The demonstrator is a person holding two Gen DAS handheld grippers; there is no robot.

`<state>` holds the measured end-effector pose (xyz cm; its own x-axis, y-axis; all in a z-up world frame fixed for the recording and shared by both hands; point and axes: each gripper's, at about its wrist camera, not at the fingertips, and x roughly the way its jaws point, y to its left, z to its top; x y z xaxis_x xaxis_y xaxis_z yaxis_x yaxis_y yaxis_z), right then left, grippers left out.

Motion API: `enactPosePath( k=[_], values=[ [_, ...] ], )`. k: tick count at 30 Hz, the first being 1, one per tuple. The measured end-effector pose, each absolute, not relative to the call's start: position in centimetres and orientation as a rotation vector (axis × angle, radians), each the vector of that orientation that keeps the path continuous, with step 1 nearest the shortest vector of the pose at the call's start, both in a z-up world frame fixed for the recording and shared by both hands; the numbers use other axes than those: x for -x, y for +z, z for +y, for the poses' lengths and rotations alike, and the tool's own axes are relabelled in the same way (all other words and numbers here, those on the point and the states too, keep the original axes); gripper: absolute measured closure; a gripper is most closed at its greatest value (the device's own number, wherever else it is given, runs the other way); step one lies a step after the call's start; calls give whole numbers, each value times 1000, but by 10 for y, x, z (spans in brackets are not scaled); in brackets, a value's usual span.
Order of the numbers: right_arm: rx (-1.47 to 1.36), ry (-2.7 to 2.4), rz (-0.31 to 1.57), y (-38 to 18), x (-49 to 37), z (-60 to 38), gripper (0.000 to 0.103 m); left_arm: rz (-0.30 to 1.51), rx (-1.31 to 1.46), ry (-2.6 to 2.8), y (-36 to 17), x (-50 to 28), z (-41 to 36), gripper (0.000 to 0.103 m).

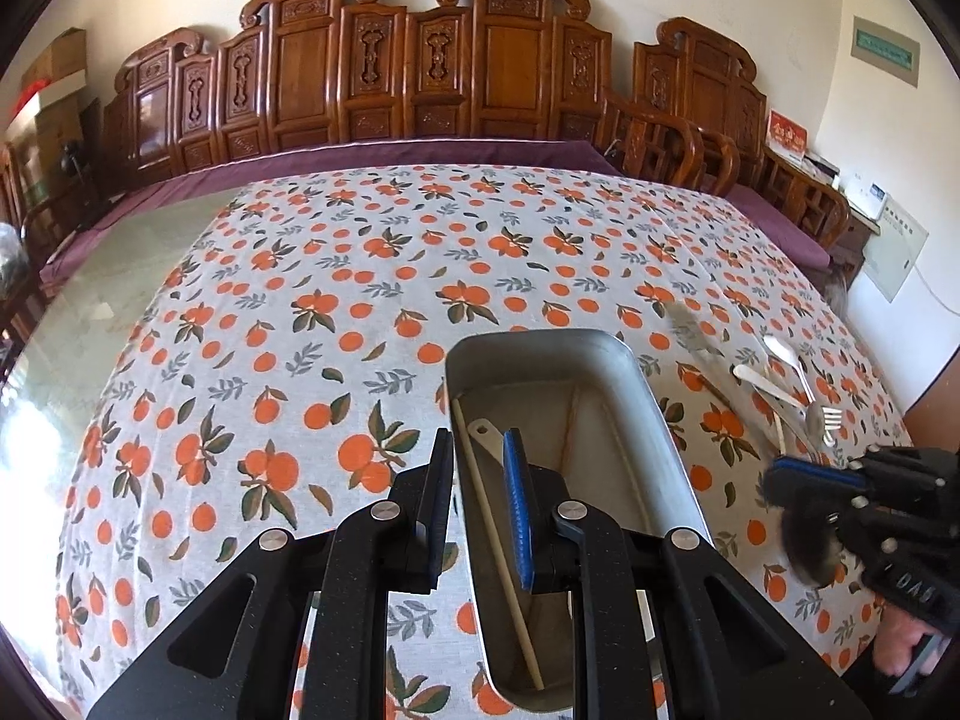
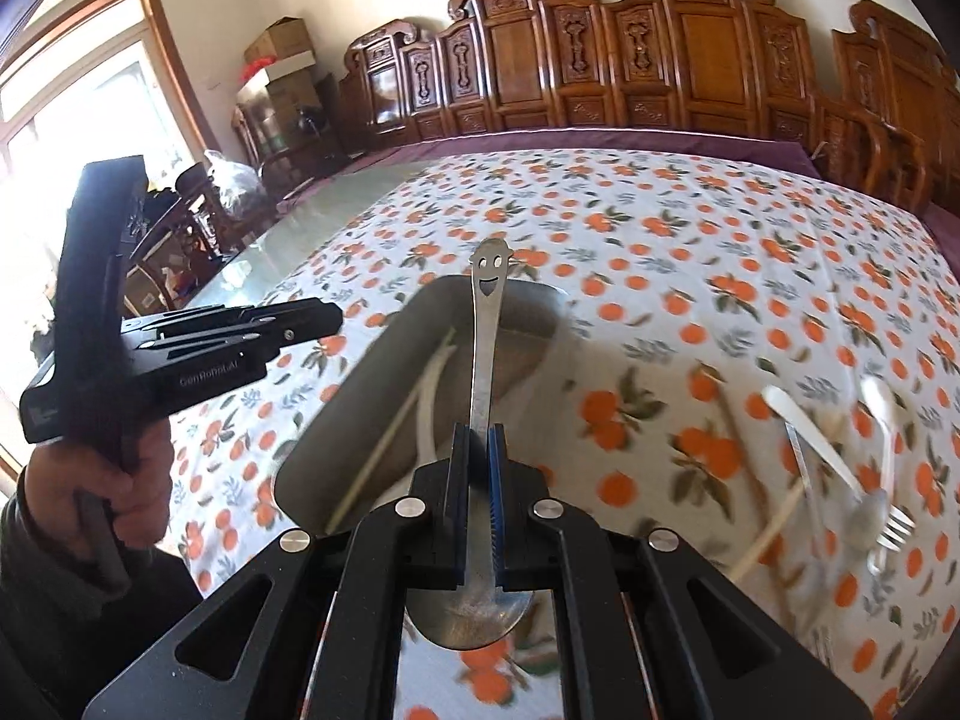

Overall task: Organize utensils
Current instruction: 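Lower the smiley-face spoon into the tray and open the right tool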

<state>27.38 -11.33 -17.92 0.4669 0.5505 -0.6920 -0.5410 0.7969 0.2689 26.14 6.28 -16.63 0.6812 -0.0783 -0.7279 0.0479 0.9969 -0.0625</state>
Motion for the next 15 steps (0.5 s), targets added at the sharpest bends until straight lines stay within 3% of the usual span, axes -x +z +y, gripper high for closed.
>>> enactPosePath(
  k=[15],
  values=[
    [46, 633, 929, -212, -306, -46, 96, 804, 55, -53, -162, -260, 75, 87]
  ],
)
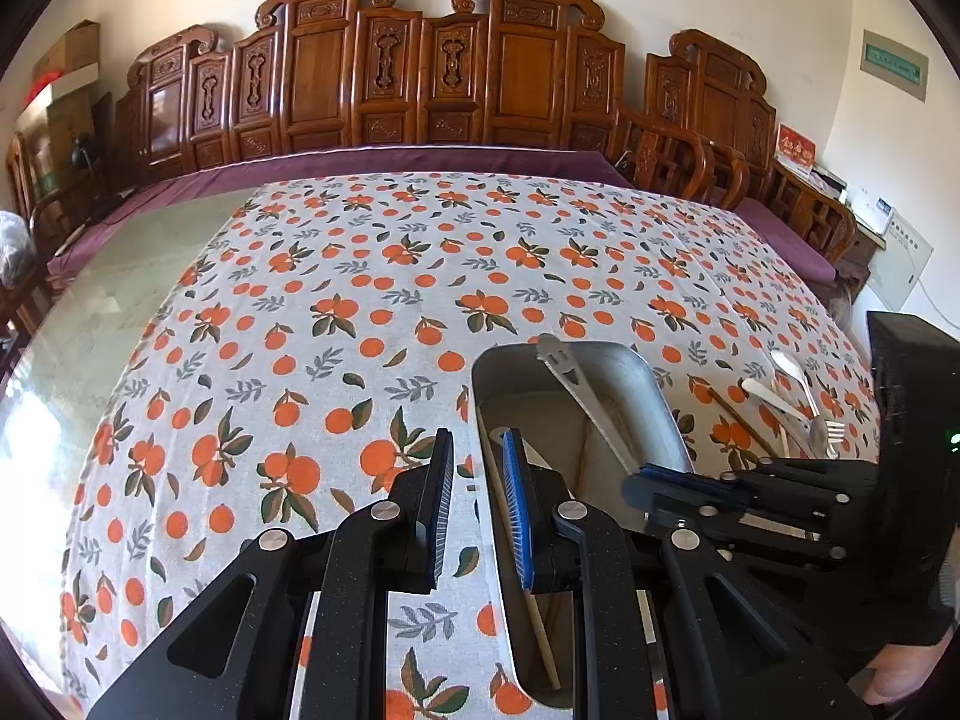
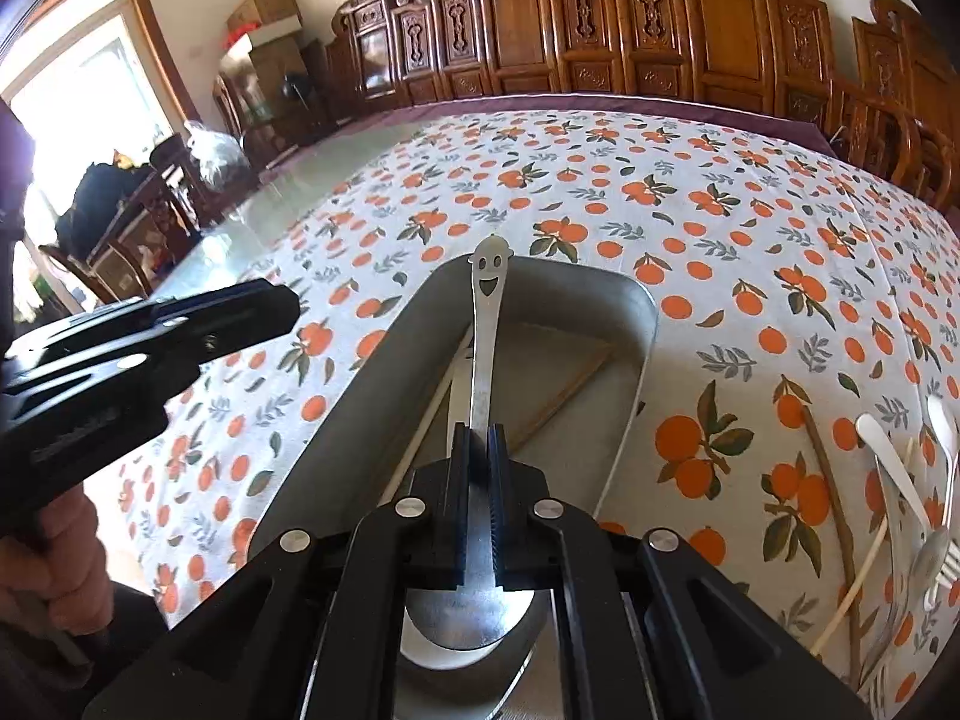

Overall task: Organize utensils
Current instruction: 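Lower the smiley-face spoon into the tray and open the right tool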

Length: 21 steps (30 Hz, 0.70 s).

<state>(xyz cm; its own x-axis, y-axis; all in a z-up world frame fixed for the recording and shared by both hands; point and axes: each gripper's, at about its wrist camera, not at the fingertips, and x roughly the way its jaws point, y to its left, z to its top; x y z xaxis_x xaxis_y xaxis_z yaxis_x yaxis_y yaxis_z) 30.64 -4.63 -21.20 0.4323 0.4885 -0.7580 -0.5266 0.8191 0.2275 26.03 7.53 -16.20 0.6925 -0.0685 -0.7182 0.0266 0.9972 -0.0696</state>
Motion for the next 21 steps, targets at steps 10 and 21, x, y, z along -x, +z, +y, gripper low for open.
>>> enactPosePath(
  k=[10, 21],
  values=[
    [118, 617, 952, -223, -309, -38, 96, 801, 59, -51, -161, -260, 76, 87],
    [103, 637, 933, -215, -304, -46, 95, 799, 59, -58, -162, -259, 73, 87]
  ],
)
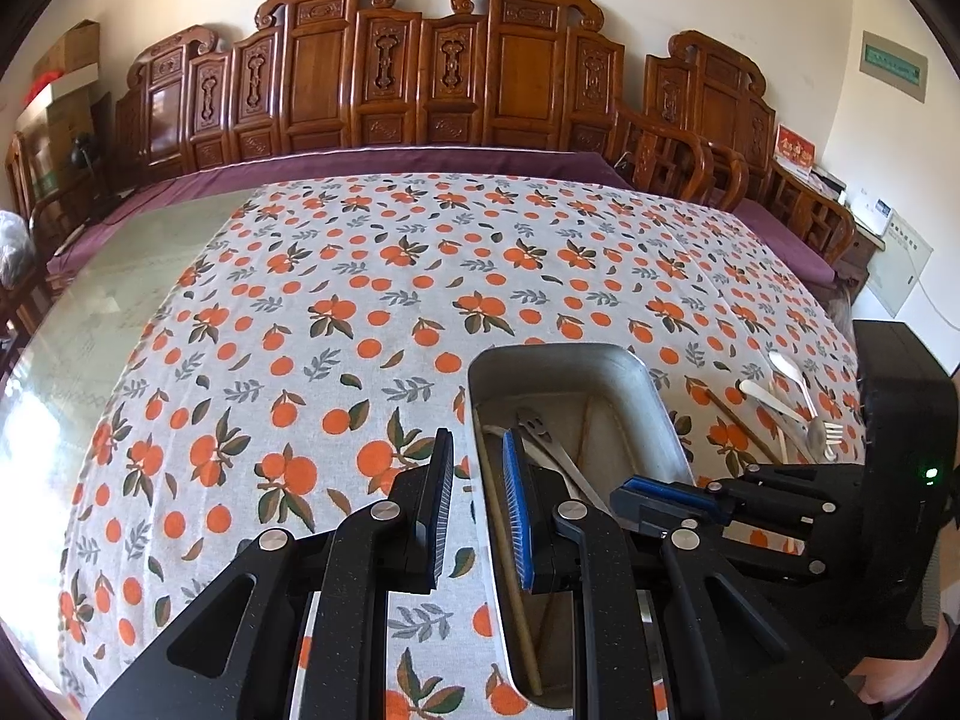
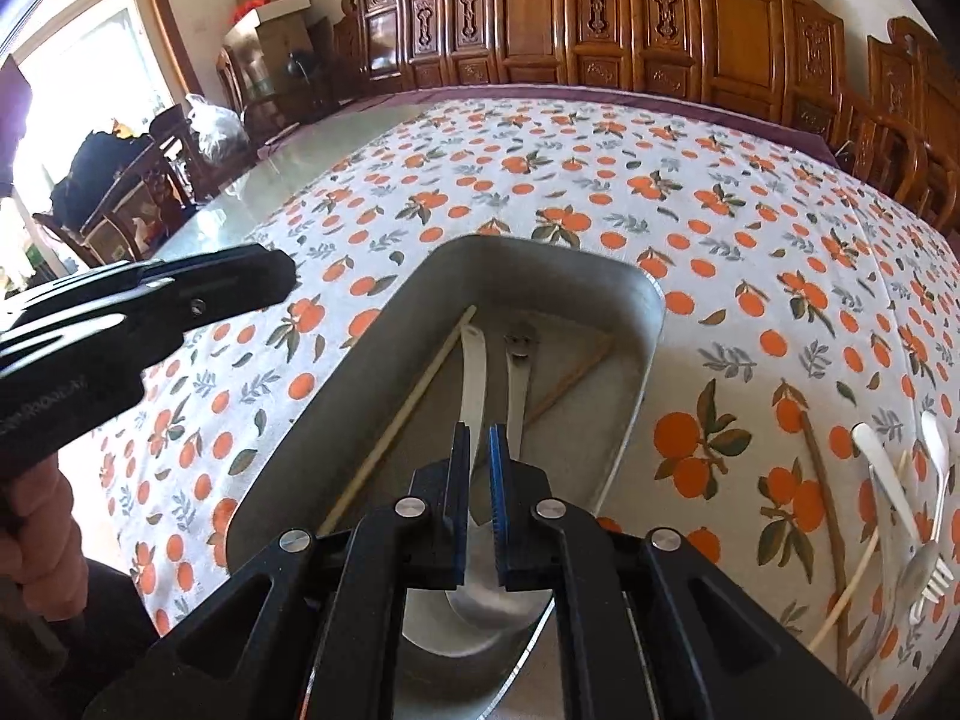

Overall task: Organize utensils
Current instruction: 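Lower the smiley-face spoon into the tray and open the right tool, then reach the right tool into the pile and grasp a metal spoon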

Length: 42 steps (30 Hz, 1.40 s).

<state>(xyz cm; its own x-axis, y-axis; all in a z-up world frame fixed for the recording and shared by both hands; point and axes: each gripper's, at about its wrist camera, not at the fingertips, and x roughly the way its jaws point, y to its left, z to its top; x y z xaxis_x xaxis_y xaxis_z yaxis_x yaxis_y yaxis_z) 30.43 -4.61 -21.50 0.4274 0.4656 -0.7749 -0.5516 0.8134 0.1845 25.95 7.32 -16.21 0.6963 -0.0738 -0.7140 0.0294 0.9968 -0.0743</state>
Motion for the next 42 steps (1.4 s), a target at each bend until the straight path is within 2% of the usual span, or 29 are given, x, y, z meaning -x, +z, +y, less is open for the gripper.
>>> enactPosePath(
  k=[9, 12, 17, 26, 28, 32, 42],
  values=[
    [81, 595, 840, -180, -285, -113, 95, 785, 54, -93, -159, -257, 56, 87],
    [94, 555, 826, -174, -283, -142, 95, 780, 45, -108, -158, -257, 46, 79],
    [105, 452, 815, -175, -283, -196, 95, 774, 33, -143, -157, -256, 26, 79],
    [39, 290, 859, -203, -287, -269, 95, 777, -1, -210, -161, -251, -12, 69],
    [19, 275, 880, -214, -288, -275, 84, 779, -3, -221, -162, -250, -18, 64],
    [7, 250, 930, -232, -288, -280, 83, 777, -18, -241, -163, -246, -30, 57],
    [32, 199, 995, -254, -293, -274, 83, 787, -44, -278, -170, -239, -53, 56]
  ],
)
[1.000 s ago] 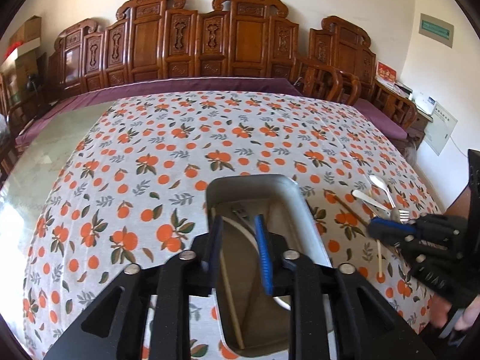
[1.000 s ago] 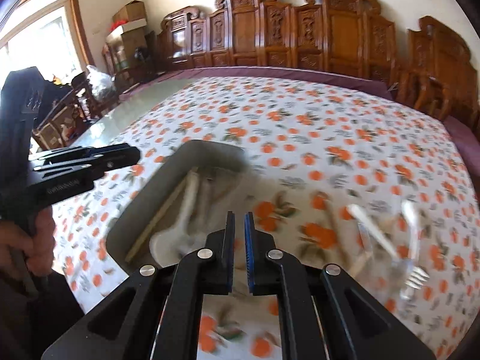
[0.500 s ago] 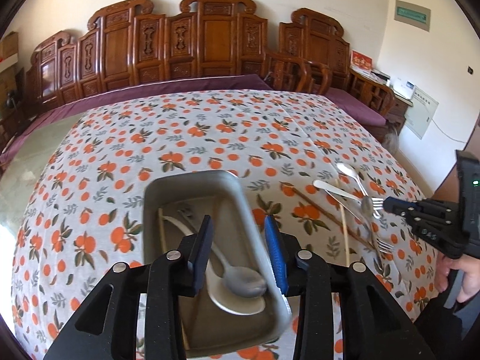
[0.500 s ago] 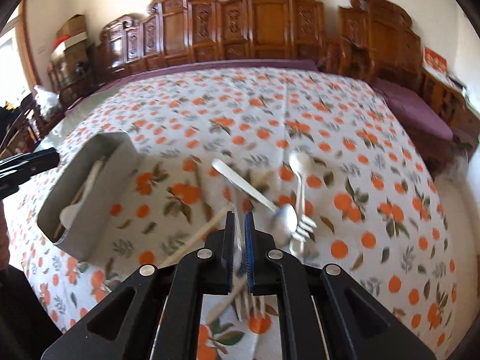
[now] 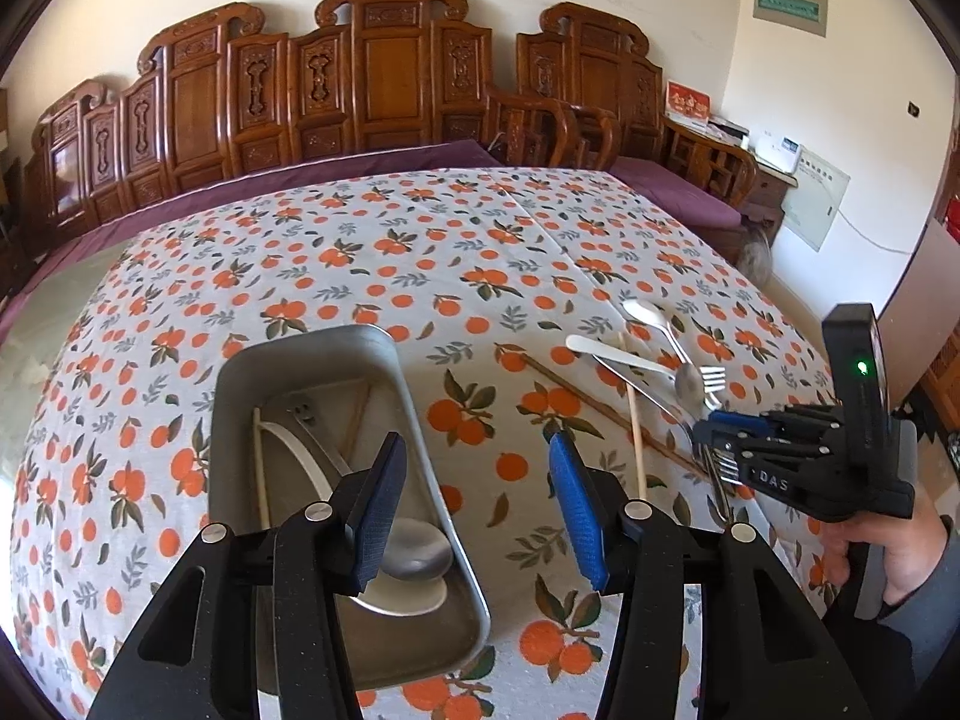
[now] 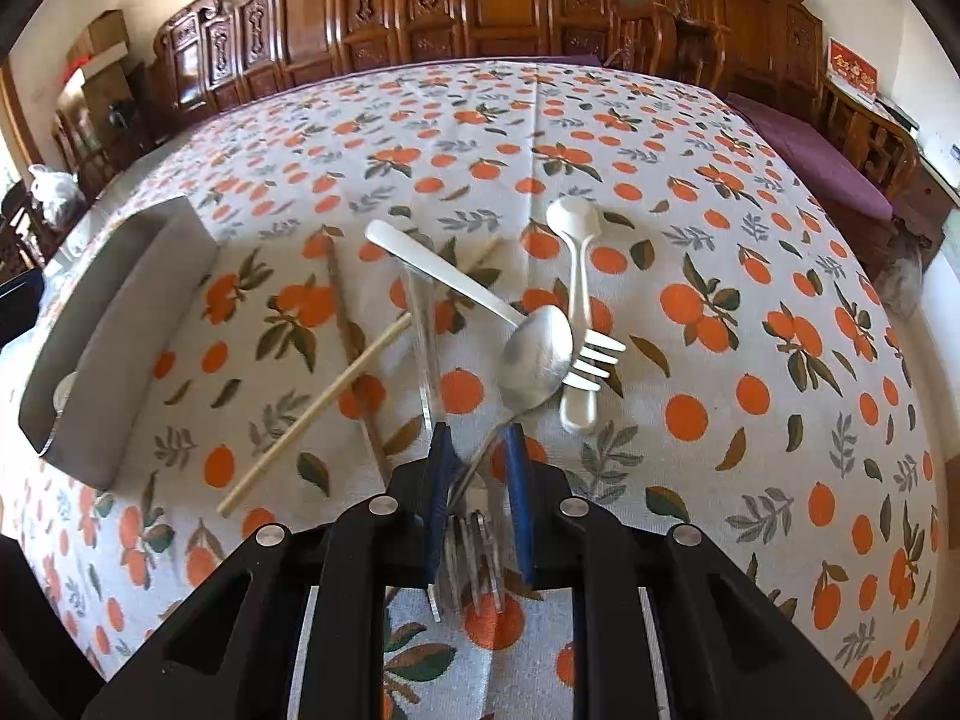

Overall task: Organize utensils
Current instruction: 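Reach the right tool into the pile and grasp a metal spoon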

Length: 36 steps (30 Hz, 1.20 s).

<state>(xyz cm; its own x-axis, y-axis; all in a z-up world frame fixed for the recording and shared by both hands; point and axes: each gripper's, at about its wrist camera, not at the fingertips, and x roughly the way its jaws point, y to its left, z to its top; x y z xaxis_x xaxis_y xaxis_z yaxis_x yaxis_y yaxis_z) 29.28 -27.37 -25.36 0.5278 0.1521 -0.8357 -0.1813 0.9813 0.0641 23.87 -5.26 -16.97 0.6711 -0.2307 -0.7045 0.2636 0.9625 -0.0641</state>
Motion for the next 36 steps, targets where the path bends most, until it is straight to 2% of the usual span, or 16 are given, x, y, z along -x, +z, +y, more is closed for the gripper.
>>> enactPosePath(
  k=[16, 22, 25, 36],
  values=[
    [68, 102, 1020, -260, -303, -266, 80, 803, -89, -312, -179, -232, -74, 56],
    [32, 104, 1037, -259, -300, -273, 95, 802, -101, -321, -179, -229, -80, 56],
    [18, 111, 1041, -259, -299, -277, 99, 802, -108, -325, -180, -229, -82, 56],
    [11, 144, 992, -245, -288, -287, 99, 802, -118, -327, -181, -228, -85, 56]
  ],
)
